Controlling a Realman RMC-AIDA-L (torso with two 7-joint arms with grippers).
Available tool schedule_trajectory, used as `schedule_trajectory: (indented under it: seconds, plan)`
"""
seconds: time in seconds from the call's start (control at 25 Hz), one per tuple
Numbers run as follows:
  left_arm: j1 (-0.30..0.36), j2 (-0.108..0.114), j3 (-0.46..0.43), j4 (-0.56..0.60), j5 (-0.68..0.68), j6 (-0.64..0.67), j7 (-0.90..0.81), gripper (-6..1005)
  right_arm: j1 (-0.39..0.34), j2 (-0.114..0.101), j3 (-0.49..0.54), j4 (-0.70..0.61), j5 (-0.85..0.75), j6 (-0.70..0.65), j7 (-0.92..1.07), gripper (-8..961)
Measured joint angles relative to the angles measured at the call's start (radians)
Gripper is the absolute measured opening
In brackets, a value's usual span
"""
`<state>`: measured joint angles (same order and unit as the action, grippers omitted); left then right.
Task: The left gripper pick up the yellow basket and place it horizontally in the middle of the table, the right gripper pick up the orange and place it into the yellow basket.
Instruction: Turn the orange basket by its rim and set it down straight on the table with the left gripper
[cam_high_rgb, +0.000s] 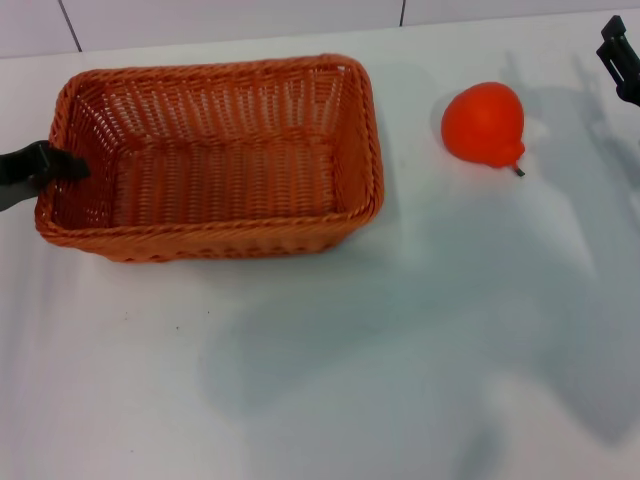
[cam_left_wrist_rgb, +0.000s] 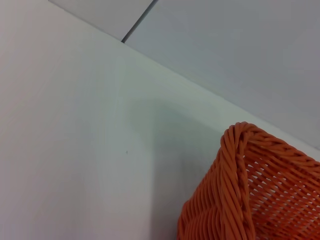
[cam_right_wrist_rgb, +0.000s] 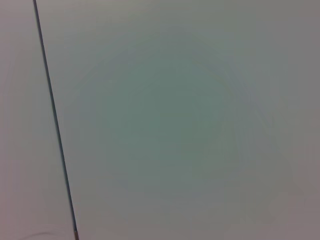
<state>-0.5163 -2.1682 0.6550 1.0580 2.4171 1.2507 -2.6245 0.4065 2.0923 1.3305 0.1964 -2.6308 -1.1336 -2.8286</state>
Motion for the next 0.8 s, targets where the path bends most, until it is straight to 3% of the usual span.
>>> schedule_trajectory:
  seconds: [0.48, 0.8]
  plan:
    - [0.002, 0.002, 0.005, 0.002, -0.007, -0.011, 0.006, 158, 0.000, 0.000, -0.001, 0.000, 0.000, 0.000, 0.000, 929]
    - [0.006, 0.003, 0.066, 0.001, -0.008, -0.035, 0.006, 183, 0.000, 0.000, -0.002, 0.000, -0.001, 0.000, 0.000, 929]
